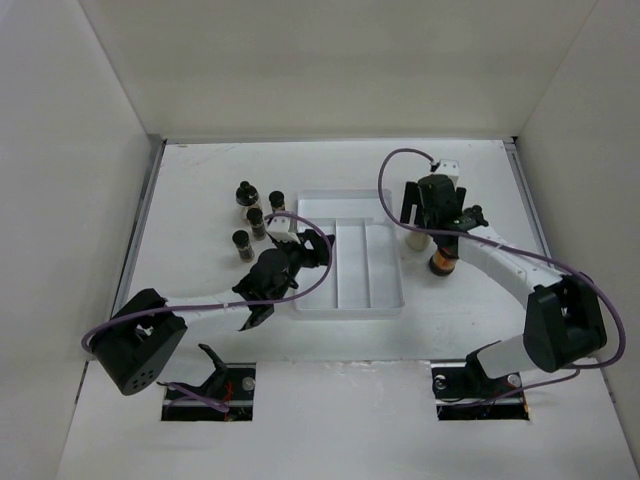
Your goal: Organize the condiment bottles
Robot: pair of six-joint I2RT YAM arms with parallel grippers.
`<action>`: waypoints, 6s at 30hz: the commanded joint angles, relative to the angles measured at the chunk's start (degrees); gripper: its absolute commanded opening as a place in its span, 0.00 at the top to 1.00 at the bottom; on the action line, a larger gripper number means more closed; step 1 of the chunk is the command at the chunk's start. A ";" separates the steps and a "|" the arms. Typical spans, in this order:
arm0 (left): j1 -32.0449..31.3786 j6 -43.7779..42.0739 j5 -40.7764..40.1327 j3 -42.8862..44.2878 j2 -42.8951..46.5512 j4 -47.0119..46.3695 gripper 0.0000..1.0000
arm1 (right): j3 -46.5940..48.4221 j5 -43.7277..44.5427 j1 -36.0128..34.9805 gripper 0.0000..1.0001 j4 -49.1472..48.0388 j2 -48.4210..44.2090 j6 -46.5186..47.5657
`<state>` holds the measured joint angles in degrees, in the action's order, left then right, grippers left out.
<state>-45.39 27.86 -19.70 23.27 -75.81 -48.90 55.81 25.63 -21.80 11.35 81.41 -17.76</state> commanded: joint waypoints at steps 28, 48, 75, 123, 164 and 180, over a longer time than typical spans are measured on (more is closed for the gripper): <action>2.37 4.22 2.83 -4.02 5.85 -7.52 0.28 | 16.25 6.37 -9.43 0.47 -10.12 1.91 4.57; 3.86 5.72 2.74 -4.81 5.24 -8.05 0.30 | 14.24 -2.42 -18.49 0.46 -18.29 14.92 0.09; 3.33 5.63 3.27 -4.11 2.95 -8.75 0.30 | -9.38 14.68 -16.04 0.72 -14.71 -15.63 -5.96; 4.65 7.21 3.53 -4.63 2.86 -8.84 0.29 | -11.61 15.07 -12.33 0.46 -6.61 -24.99 -8.87; 6.06 7.48 4.06 -4.99 3.13 -8.84 0.30 | -0.52 9.79 -27.90 0.05 -25.34 6.05 -3.60; 5.70 7.48 4.06 -5.07 3.65 -8.84 0.30 | -4.94 9.00 -7.61 0.45 -18.74 -7.95 -4.40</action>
<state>-39.51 34.96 -16.21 18.35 -73.19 -54.30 48.58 33.91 -33.21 -9.32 69.67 -22.48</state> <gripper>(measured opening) 0.702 0.538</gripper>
